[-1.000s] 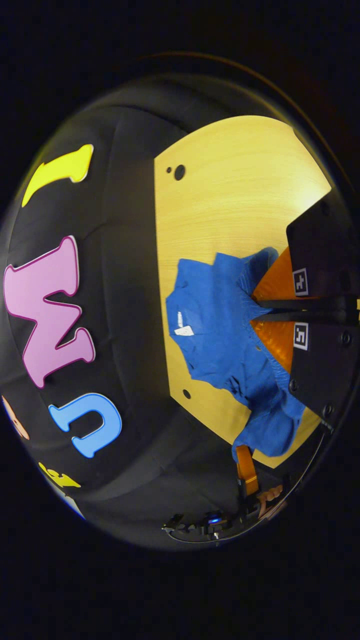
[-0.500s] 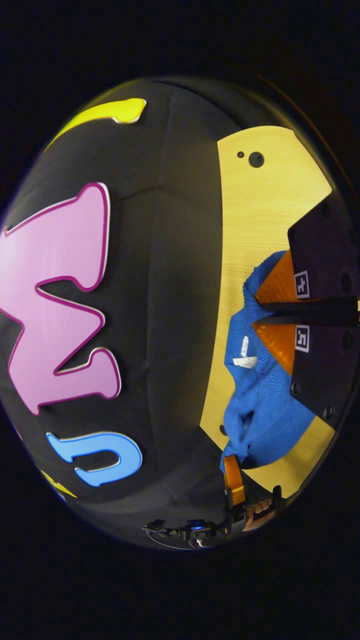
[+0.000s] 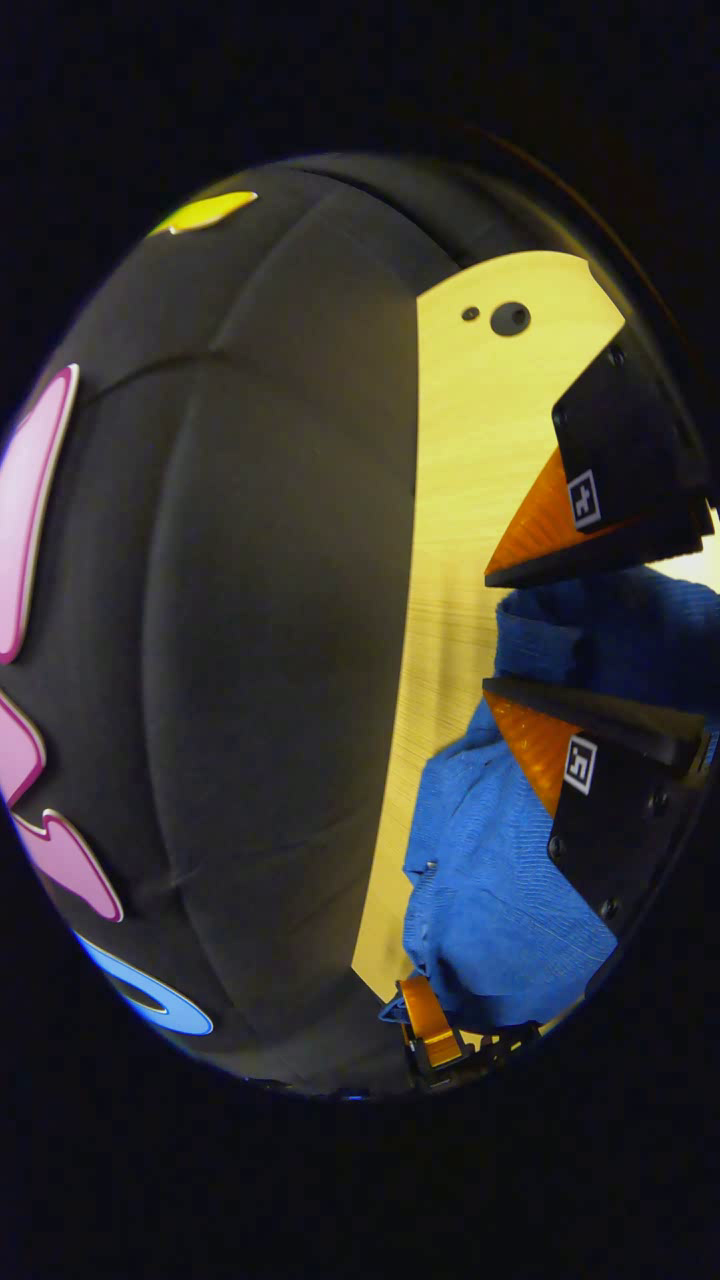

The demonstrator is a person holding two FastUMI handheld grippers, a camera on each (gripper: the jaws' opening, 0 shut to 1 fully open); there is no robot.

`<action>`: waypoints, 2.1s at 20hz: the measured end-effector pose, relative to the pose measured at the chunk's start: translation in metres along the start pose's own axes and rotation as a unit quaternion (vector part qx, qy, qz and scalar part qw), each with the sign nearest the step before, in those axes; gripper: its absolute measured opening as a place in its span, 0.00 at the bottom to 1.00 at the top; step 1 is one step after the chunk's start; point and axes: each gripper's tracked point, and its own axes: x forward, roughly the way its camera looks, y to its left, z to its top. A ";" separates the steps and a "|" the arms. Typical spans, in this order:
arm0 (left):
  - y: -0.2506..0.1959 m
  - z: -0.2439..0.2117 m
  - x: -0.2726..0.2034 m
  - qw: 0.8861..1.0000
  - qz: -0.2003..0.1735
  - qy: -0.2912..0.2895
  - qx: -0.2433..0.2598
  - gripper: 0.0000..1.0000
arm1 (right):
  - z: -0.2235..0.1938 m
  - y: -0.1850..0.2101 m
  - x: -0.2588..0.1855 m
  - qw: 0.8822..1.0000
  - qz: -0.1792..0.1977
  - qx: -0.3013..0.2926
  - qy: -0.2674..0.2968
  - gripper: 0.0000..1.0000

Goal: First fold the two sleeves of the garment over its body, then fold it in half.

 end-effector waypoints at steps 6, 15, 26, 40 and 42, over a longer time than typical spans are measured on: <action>-0.025 0.036 -0.109 0.991 0.012 -0.113 0.075 0.86 | 0.052 0.018 -0.111 0.992 0.015 -0.007 -0.124 1.00; -0.055 0.042 -0.348 0.961 -0.049 -0.254 0.096 0.83 | 0.100 0.056 -0.333 0.963 0.003 -0.058 -0.263 0.96; -0.081 -0.040 -0.586 0.946 -0.070 -0.298 0.104 0.82 | 0.058 0.145 -0.540 0.953 0.054 0.003 -0.299 0.96; -0.040 -0.098 -0.604 0.929 -0.051 -0.364 0.029 0.82 | -0.020 0.131 -0.612 0.936 -0.009 -0.034 -0.351 0.96; -0.044 -0.102 -0.602 0.932 -0.056 -0.358 0.027 0.82 | -0.024 0.136 -0.613 0.936 -0.007 -0.039 -0.350 0.96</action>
